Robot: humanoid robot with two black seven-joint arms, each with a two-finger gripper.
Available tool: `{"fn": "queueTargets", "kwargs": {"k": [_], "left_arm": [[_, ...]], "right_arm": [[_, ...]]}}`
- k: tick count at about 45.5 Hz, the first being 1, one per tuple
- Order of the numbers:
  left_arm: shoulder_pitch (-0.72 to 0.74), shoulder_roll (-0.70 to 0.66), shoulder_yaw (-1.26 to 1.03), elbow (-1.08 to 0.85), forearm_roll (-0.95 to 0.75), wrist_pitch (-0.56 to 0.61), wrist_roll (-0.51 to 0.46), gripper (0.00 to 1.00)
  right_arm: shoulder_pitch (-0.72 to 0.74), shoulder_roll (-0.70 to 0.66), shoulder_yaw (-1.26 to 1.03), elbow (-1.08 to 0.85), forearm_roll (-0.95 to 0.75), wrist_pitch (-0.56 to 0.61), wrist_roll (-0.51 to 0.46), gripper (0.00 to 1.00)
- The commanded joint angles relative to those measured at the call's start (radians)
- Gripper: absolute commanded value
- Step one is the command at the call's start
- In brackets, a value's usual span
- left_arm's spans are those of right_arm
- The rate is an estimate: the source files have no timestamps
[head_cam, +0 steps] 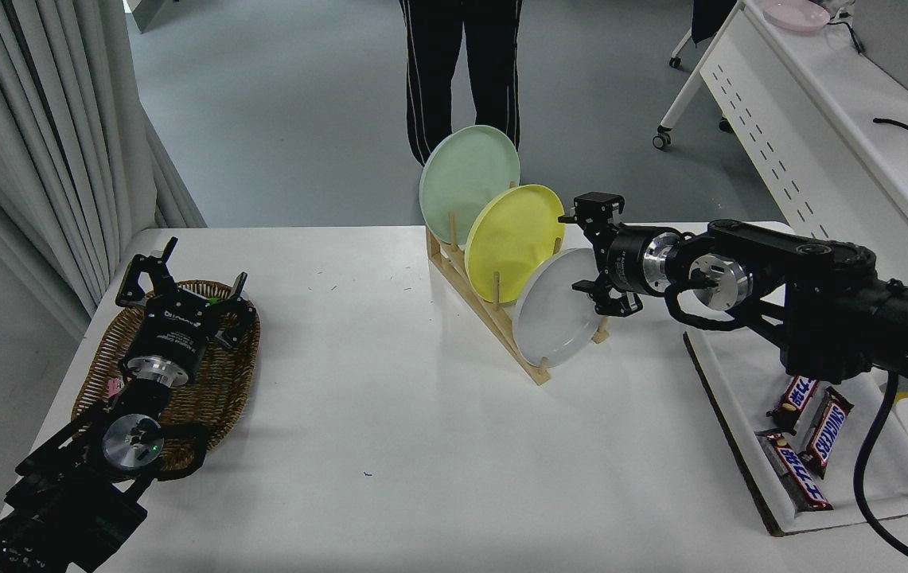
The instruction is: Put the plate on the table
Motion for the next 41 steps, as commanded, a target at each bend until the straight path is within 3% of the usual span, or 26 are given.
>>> {"fn": "queueTargets", "kwargs": {"k": [1, 3, 21, 34, 41], "left_arm": [[0.0, 0.0, 0.0, 0.0, 0.0, -0.001, 0.0, 1.0], [0.0, 0.0, 0.001, 0.0, 0.0, 0.001, 0.0, 1.0], [0.0, 0.0, 0.0, 0.0, 0.0, 0.001, 0.0, 1.0], [0.0, 0.0, 0.0, -0.001, 0.0, 0.001, 0.0, 1.0], [0.0, 0.0, 0.0, 0.0, 0.0, 0.001, 0.001, 1.0]], "right_arm": [[0.0, 0.018, 0.007, -0.032, 0.004, 0.0, -0.002, 0.85], [0.0, 0.019, 0.015, -0.03, 0.006, 0.003, -0.004, 0.81], [-0.001, 0.016, 0.024, -0.015, 0.007, 0.037, -0.053, 0.78], [-0.006, 0.009, 0.046, -0.01, 0.007, 0.083, -0.09, 0.6], [-0.001, 0.006, 0.053, -0.001, 0.007, 0.088, -0.094, 0.6]]}}
